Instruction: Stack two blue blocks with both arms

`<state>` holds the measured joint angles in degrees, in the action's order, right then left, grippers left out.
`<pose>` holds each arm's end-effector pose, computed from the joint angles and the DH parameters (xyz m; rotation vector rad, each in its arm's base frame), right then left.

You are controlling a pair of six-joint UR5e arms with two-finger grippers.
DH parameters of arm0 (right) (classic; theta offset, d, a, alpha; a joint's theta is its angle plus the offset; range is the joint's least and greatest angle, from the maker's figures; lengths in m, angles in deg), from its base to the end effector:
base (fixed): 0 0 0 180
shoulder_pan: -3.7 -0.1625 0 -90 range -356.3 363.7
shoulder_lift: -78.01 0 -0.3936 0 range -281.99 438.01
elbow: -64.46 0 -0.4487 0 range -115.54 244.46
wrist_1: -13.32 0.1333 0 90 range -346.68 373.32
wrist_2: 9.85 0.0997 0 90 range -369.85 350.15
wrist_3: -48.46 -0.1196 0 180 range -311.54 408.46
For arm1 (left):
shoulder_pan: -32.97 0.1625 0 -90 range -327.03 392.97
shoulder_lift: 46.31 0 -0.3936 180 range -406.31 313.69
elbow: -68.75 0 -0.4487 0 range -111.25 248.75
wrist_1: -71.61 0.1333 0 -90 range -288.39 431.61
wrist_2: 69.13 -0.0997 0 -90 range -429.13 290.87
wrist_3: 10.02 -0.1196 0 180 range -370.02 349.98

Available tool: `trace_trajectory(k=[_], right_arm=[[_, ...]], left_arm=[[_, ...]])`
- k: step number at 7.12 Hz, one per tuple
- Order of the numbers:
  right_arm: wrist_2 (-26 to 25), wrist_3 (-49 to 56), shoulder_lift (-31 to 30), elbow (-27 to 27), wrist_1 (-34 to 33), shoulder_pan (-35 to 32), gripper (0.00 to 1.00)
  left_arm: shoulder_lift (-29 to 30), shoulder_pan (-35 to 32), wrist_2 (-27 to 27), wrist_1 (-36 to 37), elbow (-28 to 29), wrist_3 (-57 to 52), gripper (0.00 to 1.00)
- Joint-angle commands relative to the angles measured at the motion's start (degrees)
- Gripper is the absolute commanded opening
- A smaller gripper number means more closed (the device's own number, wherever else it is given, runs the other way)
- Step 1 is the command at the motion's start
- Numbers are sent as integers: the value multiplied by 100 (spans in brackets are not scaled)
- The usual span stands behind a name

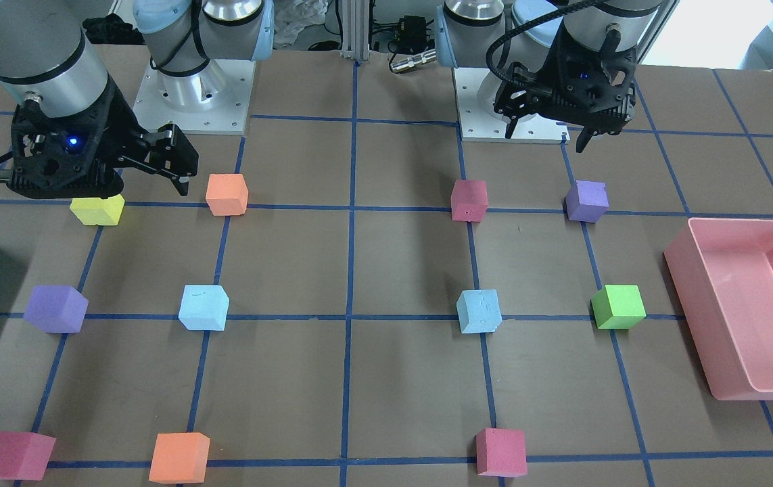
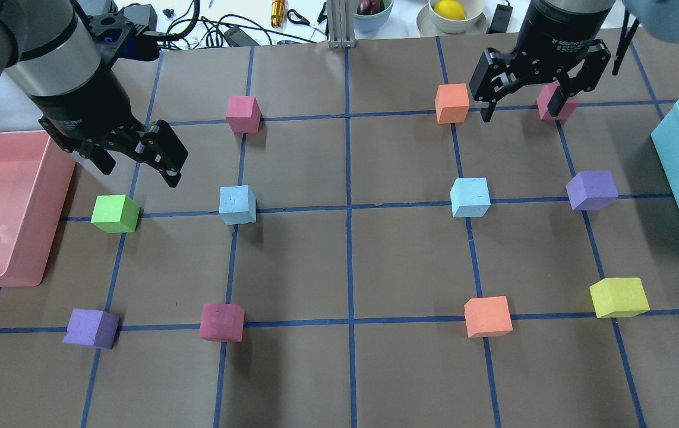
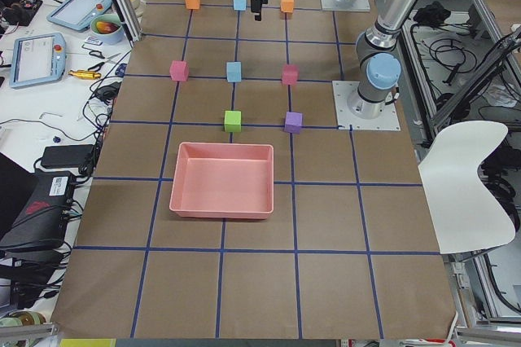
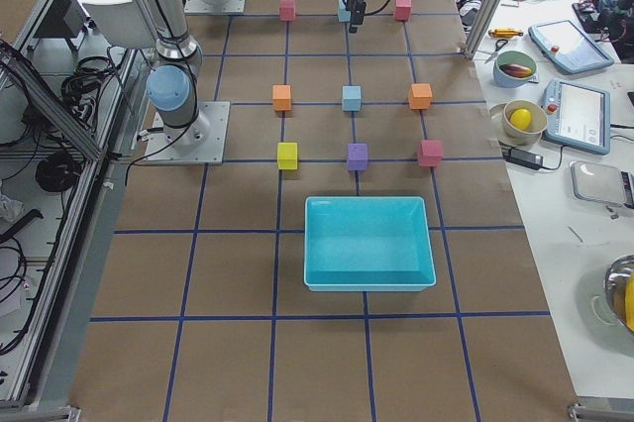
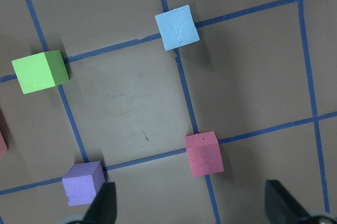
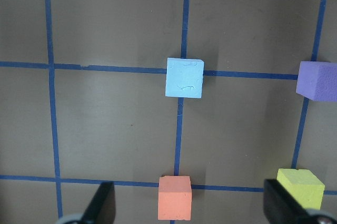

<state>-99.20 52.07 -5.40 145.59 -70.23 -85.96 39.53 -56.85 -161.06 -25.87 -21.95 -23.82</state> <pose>0.1312 -0.5850 0.4448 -0.0885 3.1245 0.1131 -0.1277 -0.5108 0.4559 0.3711 3.0924 0.1149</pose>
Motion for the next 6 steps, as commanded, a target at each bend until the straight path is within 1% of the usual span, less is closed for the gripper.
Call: trace_trajectory(k=[1, 4, 5, 6], right_arm=[[14, -1, 0, 8, 5, 1, 100], [14, 8, 9, 8, 5, -8, 100], [23, -1, 18, 8, 5, 1, 100], [32, 16, 35, 17, 5, 1, 100]], left_arm=[[3, 0, 0, 1, -19, -9, 100], [20, 18, 0, 1, -27, -17, 100], [90, 35, 0, 1, -28, -26, 100], [238, 35, 17, 158, -115, -18, 100]])
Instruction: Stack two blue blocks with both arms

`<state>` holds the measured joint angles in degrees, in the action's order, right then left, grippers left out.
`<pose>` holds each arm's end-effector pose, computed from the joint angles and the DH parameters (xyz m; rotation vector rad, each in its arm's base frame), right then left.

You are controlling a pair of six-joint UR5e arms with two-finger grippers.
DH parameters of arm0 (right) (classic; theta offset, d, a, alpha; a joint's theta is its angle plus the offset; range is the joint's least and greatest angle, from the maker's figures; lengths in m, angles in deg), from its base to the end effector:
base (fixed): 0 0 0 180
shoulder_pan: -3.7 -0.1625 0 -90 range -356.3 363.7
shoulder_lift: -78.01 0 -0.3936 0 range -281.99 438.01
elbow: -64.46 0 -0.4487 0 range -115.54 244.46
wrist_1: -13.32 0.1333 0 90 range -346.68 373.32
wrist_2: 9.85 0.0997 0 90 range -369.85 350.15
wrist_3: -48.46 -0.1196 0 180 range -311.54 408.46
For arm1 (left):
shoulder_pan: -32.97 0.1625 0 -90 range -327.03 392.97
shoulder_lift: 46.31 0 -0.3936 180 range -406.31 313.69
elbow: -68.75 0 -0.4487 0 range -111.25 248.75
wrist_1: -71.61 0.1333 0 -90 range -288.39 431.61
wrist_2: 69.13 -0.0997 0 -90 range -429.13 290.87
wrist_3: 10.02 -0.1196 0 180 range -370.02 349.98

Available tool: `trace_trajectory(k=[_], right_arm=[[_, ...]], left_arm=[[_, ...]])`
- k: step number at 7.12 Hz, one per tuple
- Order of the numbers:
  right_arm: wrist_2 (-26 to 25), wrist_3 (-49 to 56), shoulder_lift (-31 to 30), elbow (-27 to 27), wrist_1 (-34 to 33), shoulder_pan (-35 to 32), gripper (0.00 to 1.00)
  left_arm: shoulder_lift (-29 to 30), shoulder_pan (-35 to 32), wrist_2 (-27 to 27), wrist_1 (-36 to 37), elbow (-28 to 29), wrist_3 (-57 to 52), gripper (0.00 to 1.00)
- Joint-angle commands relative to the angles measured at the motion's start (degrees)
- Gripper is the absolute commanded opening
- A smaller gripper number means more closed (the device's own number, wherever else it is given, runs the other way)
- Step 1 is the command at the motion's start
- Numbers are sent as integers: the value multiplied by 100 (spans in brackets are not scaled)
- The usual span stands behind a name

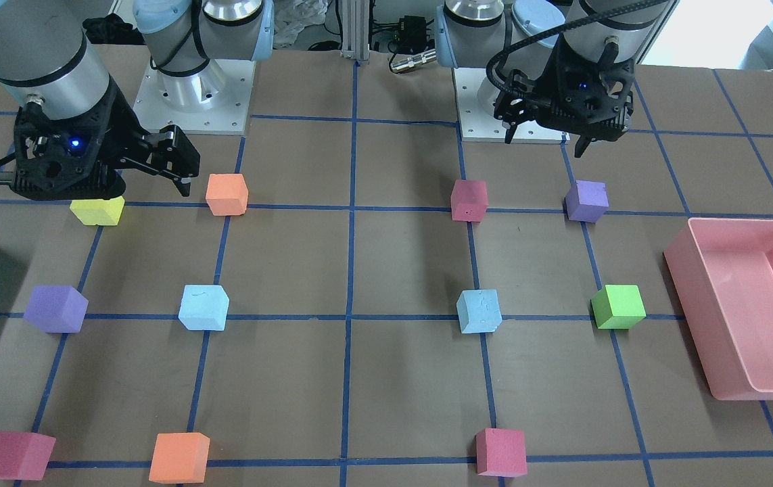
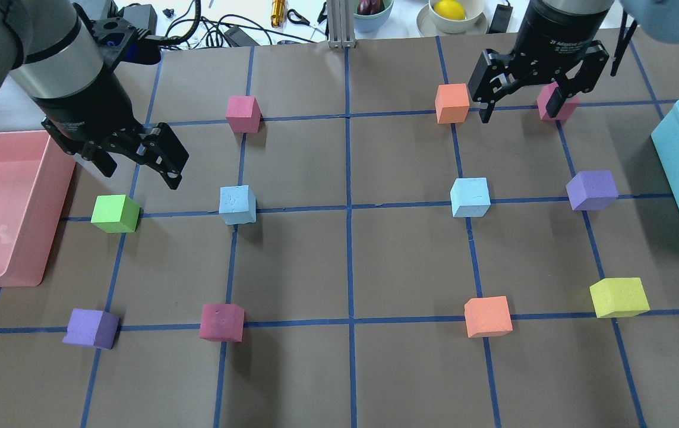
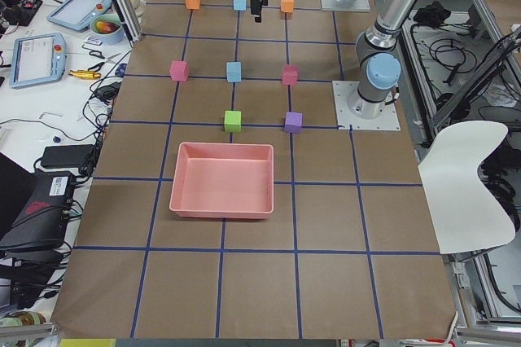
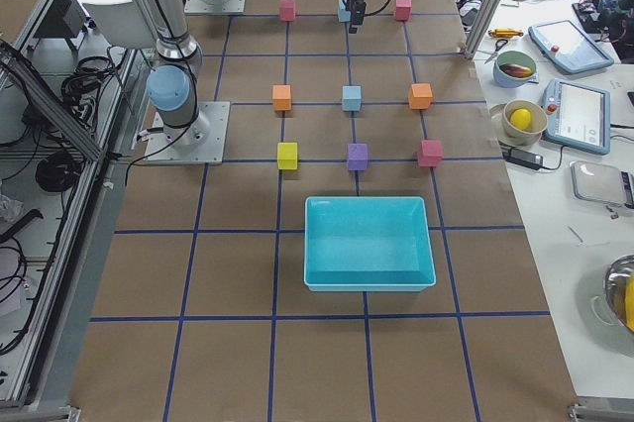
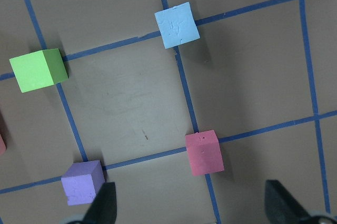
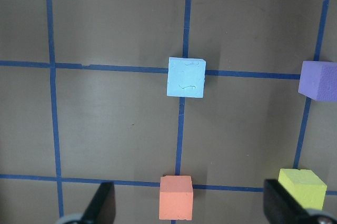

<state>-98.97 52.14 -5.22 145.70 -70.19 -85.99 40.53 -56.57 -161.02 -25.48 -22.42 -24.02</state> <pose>0.1320 -0.5856 0.4419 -0.0908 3.1198 0.1217 -0.1252 -0.5164 0.4432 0.3697 3.0948 0.1442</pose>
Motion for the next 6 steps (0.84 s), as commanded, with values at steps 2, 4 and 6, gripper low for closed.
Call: trace_trajectory(k=[2, 4, 6], right_arm=[[-17, 71, 61, 15, 1, 30, 100], [62, 36, 377, 15, -42, 30, 100], [-26, 45, 1060, 85, -1127, 30, 100]], left_arm=[[280, -1, 222, 1442, -741, 2, 100], [411, 7, 532, 2235, -1382, 2, 100], [727, 7, 532, 3568, -2025, 11, 100]])
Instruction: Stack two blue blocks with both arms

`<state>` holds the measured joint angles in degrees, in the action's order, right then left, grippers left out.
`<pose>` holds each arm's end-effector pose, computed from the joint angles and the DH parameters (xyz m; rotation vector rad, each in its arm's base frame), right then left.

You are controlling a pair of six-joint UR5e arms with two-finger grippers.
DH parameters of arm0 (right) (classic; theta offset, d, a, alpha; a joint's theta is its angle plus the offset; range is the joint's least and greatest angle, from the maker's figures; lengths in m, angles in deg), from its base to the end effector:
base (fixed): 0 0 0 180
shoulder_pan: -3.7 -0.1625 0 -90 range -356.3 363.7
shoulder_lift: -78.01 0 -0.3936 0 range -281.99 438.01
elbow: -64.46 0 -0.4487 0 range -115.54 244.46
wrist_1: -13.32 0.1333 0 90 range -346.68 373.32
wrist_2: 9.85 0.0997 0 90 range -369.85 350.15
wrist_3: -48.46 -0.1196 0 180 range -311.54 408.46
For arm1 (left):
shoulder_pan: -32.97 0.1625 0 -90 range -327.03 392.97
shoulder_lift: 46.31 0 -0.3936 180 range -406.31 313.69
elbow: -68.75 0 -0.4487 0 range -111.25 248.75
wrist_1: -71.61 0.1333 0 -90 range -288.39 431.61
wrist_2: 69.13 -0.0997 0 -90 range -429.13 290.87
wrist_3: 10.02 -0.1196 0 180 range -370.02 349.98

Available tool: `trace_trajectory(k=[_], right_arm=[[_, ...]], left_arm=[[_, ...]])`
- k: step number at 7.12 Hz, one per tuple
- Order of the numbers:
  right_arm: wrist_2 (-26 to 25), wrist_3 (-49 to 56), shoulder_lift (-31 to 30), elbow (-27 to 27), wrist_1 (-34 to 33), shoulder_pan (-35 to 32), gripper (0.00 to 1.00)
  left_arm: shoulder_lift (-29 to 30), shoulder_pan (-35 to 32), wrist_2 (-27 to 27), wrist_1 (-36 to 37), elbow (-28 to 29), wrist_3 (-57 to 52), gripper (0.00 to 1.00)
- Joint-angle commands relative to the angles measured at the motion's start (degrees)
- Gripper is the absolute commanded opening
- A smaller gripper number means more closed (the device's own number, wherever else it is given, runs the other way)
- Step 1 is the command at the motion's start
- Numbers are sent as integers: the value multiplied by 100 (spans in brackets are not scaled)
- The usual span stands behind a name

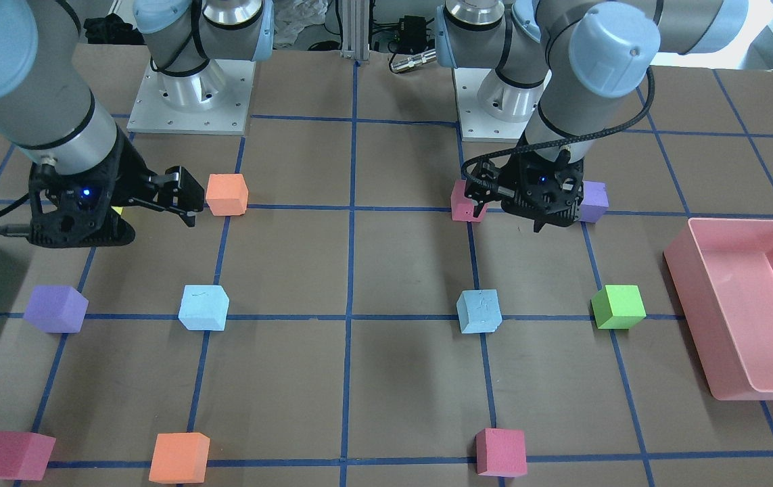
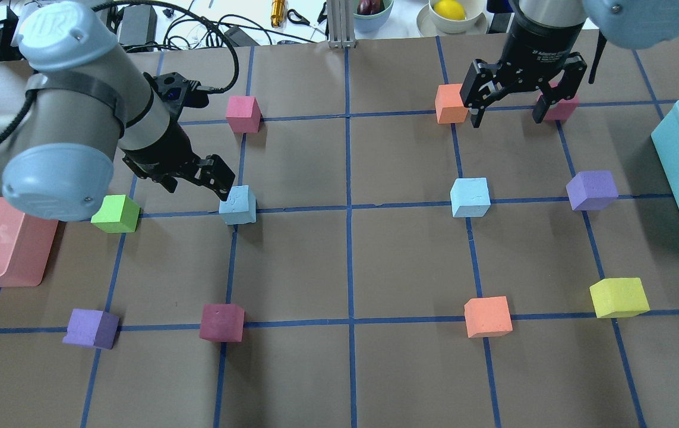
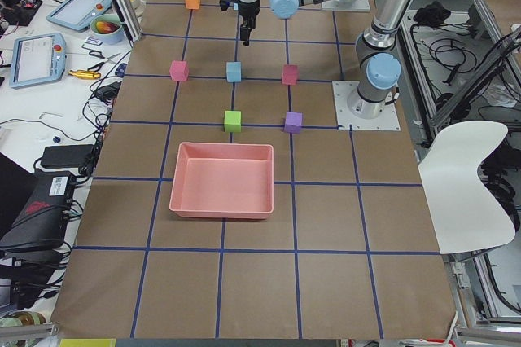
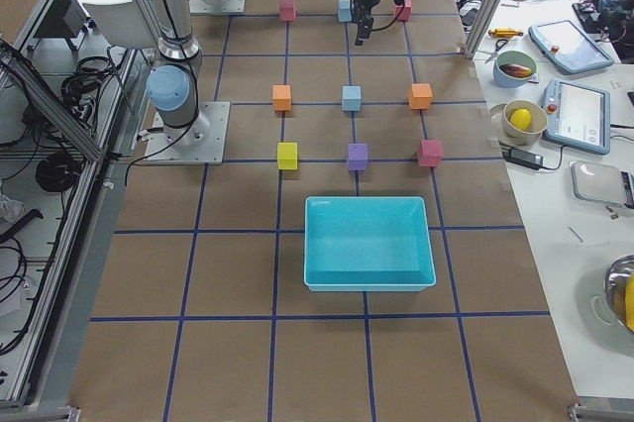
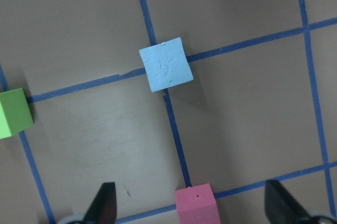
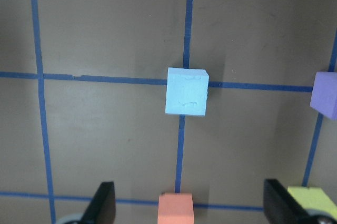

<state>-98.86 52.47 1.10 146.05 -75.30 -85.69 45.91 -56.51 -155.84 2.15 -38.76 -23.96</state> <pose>0.1287 -0.6243 0.3798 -0.0910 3.1145 0.1637 -0.1353 -0.5402 0.2863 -0.3612 -3.0650 0.0328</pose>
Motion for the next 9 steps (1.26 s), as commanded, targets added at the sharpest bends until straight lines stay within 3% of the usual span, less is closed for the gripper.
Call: trace_trajectory(k=[1, 3, 4, 7, 9], right_arm=[[-55, -5, 753, 146, -1152, 0, 100], [32, 64, 939, 496, -1315, 0, 100], [42, 73, 1115, 768, -1873, 0, 100], [42, -31, 1116, 1691, -2536, 0, 100], [-28, -23, 1142, 1843, -2538, 0, 100]], left_arm=[[374, 1, 23, 1125, -472, 14, 100], [752, 1, 363, 1670, -491, 293, 100], [928, 1, 374, 1786, -508, 261, 100], [1385, 1, 331, 2539, -526, 208, 100], [1658, 1, 322, 2684, -526, 208, 100]])
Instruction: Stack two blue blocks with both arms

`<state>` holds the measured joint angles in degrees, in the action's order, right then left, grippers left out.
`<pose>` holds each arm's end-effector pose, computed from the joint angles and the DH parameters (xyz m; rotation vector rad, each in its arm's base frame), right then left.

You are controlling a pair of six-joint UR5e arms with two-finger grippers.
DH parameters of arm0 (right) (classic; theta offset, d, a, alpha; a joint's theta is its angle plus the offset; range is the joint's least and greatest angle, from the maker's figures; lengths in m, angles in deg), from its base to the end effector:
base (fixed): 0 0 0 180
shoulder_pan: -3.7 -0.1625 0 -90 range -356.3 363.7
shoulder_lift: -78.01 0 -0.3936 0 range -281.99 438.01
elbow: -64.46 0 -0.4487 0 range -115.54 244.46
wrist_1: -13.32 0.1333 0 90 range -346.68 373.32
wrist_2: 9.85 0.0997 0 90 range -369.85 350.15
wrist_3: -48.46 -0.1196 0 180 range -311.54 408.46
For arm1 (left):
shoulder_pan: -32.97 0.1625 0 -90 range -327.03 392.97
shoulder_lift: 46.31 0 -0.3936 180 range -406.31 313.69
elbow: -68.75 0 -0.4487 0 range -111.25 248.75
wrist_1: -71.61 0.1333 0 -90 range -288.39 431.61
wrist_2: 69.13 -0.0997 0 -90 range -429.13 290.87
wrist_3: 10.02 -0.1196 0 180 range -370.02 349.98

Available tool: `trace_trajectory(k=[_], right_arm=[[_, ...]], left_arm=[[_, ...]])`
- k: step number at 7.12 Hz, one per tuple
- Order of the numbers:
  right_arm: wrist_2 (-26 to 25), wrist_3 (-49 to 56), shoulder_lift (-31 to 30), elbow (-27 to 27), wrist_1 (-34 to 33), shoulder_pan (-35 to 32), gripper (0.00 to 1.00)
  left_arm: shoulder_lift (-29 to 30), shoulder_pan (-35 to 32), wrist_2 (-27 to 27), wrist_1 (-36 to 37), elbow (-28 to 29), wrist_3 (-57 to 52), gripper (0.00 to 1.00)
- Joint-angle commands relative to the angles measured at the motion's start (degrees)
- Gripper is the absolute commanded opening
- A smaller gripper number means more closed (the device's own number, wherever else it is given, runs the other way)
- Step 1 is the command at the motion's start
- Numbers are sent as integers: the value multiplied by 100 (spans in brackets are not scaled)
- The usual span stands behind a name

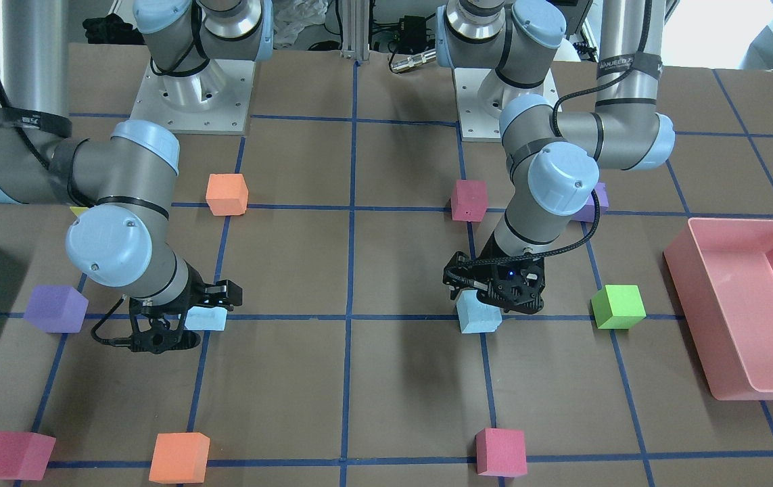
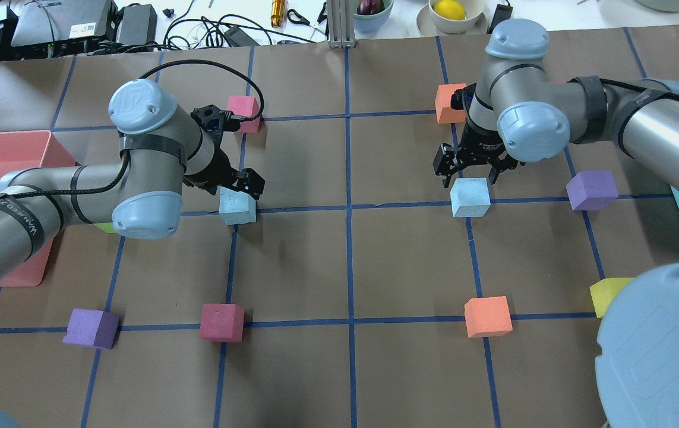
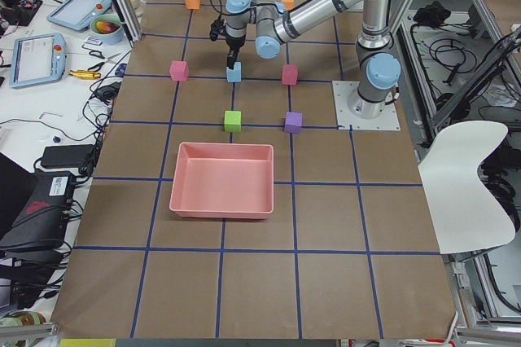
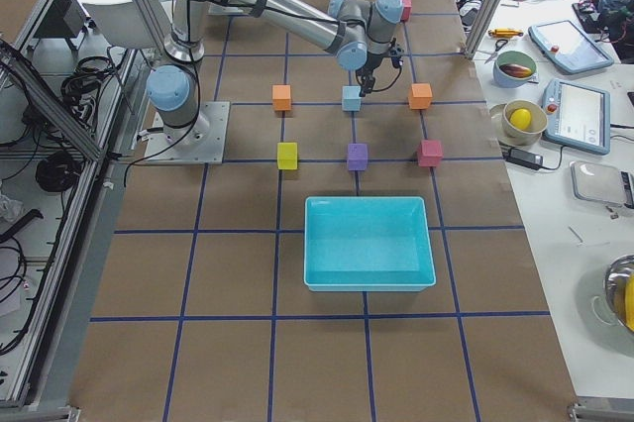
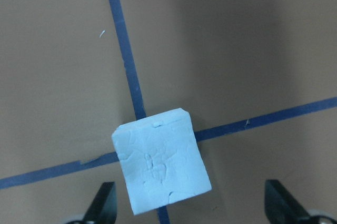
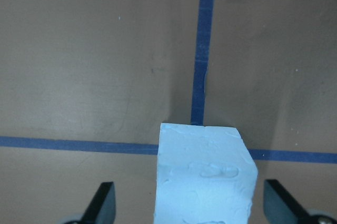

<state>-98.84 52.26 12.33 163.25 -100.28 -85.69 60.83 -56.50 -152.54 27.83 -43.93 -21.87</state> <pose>0.1288 -0.6179 0.1417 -0.0842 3.1059 0.2572 -0.1417 -0.5743 0.1443 -0.3089 -3.0179 0.1875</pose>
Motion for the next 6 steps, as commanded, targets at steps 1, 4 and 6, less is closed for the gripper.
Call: trace_trajectory(k=[1, 4, 6], right_arm=[[-22, -2, 21, 176, -135, 0, 88], [-48, -2, 12, 124, -233, 0, 0], [39, -159, -215, -60, -59, -44, 0]], left_arm=[[219, 0, -16, 116, -35, -2, 100], [360, 0, -737, 134, -97, -28, 100], [361, -9, -711, 212, -89, -19, 90]])
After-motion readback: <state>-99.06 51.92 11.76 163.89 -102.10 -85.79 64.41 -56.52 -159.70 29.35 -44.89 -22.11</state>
